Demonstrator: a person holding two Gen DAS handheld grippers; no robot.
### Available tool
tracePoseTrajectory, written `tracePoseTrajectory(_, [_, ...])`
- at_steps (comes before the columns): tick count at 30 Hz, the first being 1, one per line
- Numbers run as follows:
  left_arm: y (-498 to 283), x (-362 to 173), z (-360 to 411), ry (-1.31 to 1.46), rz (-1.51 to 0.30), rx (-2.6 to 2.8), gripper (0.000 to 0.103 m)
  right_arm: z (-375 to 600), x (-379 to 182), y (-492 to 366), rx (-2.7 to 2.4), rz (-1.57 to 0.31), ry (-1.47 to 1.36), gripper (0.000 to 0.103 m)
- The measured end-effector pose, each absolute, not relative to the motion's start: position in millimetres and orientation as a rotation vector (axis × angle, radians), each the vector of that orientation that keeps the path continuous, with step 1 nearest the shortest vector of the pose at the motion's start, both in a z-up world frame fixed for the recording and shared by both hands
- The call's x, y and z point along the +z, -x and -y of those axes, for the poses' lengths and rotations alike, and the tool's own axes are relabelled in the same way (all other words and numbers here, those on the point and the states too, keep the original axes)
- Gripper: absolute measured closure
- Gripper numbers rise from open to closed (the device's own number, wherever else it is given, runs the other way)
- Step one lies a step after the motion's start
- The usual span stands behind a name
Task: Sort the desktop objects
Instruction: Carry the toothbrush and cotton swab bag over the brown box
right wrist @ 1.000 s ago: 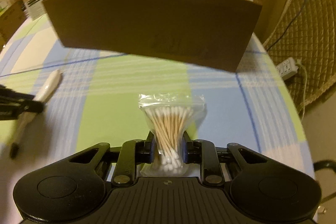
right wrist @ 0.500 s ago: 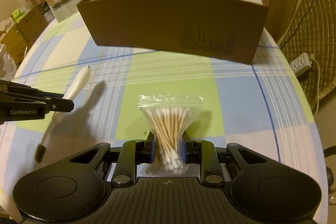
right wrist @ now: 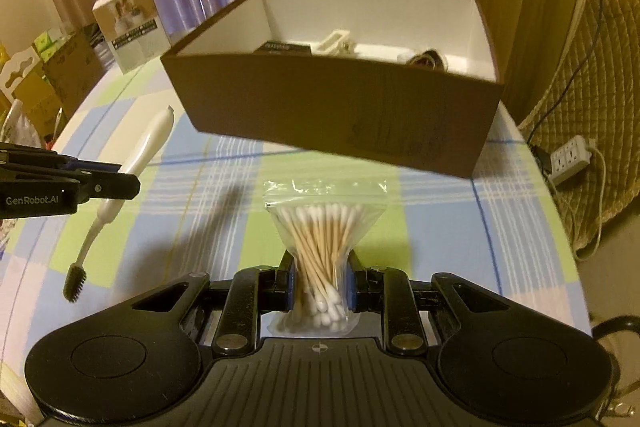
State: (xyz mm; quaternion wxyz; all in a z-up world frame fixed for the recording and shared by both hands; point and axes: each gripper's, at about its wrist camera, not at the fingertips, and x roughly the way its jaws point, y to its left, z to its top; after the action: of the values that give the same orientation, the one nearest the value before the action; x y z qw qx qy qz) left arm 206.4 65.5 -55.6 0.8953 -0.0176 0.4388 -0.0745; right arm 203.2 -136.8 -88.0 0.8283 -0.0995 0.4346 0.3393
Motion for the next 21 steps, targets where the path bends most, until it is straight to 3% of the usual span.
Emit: tracePoseTrajectory(21, [-307,20,-59,0.051,-0.71,-0.255,0.087,103,-17,-287,0.756,-0.783,0.164,0.083])
